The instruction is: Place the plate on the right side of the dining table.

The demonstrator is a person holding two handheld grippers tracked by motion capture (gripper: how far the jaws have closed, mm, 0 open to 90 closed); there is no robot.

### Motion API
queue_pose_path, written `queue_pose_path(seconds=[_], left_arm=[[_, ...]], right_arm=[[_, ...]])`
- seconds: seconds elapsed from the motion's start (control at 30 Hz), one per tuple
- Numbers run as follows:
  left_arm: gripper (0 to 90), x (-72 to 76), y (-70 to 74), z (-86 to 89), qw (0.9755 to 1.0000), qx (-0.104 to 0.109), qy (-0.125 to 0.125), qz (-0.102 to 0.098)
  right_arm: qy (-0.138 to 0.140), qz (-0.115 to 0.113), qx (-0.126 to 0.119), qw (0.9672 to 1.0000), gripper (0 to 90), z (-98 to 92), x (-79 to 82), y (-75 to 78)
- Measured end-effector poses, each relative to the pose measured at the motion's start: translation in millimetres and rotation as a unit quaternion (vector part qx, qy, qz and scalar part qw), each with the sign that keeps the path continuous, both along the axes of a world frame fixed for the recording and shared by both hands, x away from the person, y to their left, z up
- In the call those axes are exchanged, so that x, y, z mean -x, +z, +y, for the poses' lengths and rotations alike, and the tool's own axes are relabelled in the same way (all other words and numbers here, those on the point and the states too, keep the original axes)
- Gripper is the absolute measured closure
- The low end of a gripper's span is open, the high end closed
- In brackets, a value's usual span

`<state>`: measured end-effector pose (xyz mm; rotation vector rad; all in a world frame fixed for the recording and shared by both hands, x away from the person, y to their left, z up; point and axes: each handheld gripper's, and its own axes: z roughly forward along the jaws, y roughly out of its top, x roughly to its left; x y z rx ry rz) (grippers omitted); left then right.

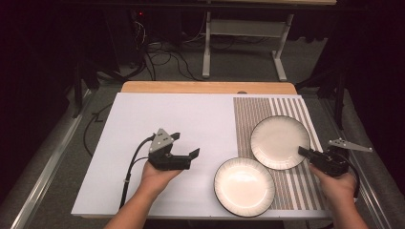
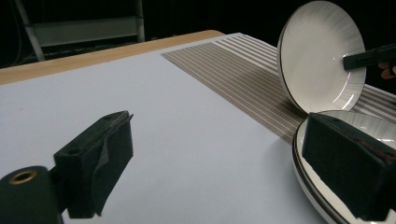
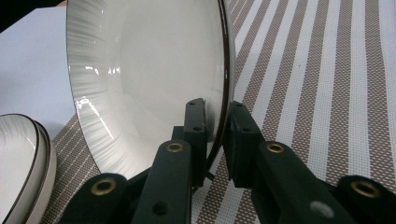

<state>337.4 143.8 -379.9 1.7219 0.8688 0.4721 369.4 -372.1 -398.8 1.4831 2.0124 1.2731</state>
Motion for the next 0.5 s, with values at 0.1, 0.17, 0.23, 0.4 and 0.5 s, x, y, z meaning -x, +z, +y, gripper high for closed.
queue_pose_path(seconds=[0.1,0.17,0.23,0.4,0.5], left_arm=[[4.4,10.2,-2.6,15.9,0.9998,-0.007,0.016,-0.001],[1.2,15.3,-4.3,26.8,0.9995,-0.008,0.03,0.001],[0.1,20.1,-6.6,37.2,0.9991,-0.008,0.041,0.001],[0.1,29.3,-12.9,57.4,0.9981,0.004,0.061,-0.003],[0.1,32.6,-14.1,64.5,0.9976,0.024,0.066,-0.003]], right_arm=[[-0.003,0.006,0.0,1.0,81.5,0.0,-1.2,-0.8],[-0.007,0.009,0.001,0.9999,81.0,0.2,-2.2,-1.3],[-0.009,0.011,0.003,0.9999,80.5,0.1,-3.1,-1.9],[-0.017,0.02,0.004,0.9996,79.2,0.9,-5.7,-3.1],[-0.023,0.03,0.003,0.9993,78.1,0.6,-8.2,-4.4]])
